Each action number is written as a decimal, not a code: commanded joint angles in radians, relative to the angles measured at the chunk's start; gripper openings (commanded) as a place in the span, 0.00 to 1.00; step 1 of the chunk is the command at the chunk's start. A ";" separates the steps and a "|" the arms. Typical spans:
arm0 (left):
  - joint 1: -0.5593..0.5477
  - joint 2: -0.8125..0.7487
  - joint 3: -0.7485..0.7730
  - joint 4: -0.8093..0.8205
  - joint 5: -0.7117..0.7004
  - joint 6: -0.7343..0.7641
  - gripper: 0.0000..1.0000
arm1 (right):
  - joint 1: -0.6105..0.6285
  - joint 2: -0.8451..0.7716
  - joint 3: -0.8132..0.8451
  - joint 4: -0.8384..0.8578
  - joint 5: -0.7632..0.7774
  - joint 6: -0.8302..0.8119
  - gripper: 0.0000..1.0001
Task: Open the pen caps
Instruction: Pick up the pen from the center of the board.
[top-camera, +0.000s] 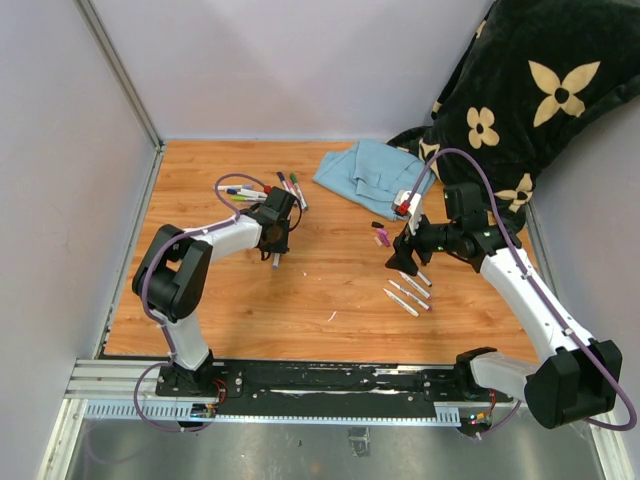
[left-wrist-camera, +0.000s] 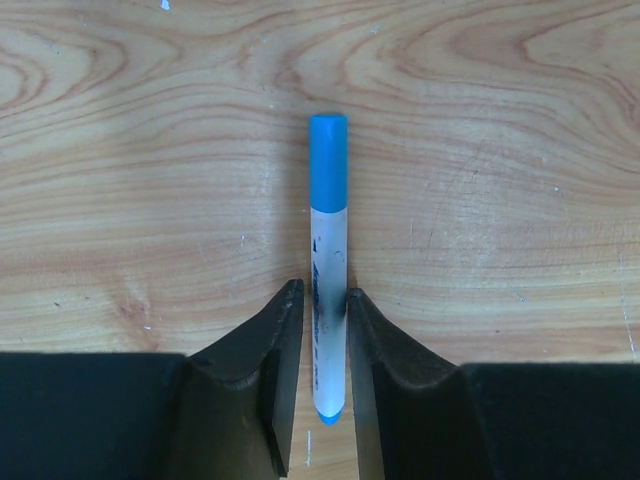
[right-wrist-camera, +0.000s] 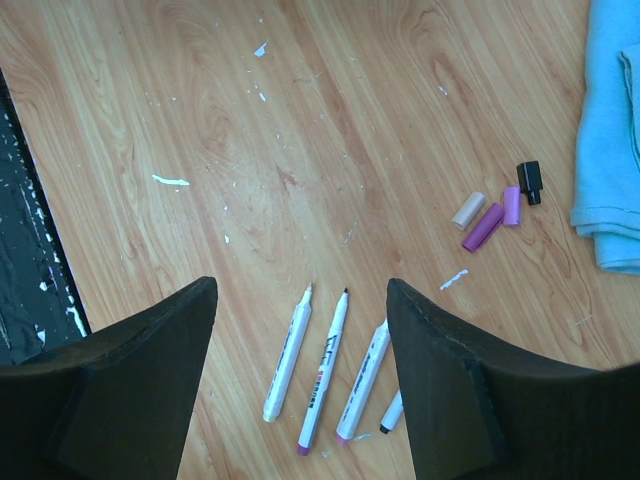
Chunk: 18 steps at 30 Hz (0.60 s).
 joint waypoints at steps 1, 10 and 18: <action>0.003 0.020 -0.047 -0.015 0.035 0.006 0.29 | -0.012 -0.021 -0.013 0.007 -0.050 0.004 0.70; 0.003 0.010 -0.059 -0.001 0.081 0.006 0.03 | -0.013 -0.019 -0.019 0.014 -0.100 0.022 0.70; -0.030 -0.174 -0.166 0.149 0.169 -0.055 0.01 | -0.013 -0.040 -0.086 0.137 -0.253 0.136 0.68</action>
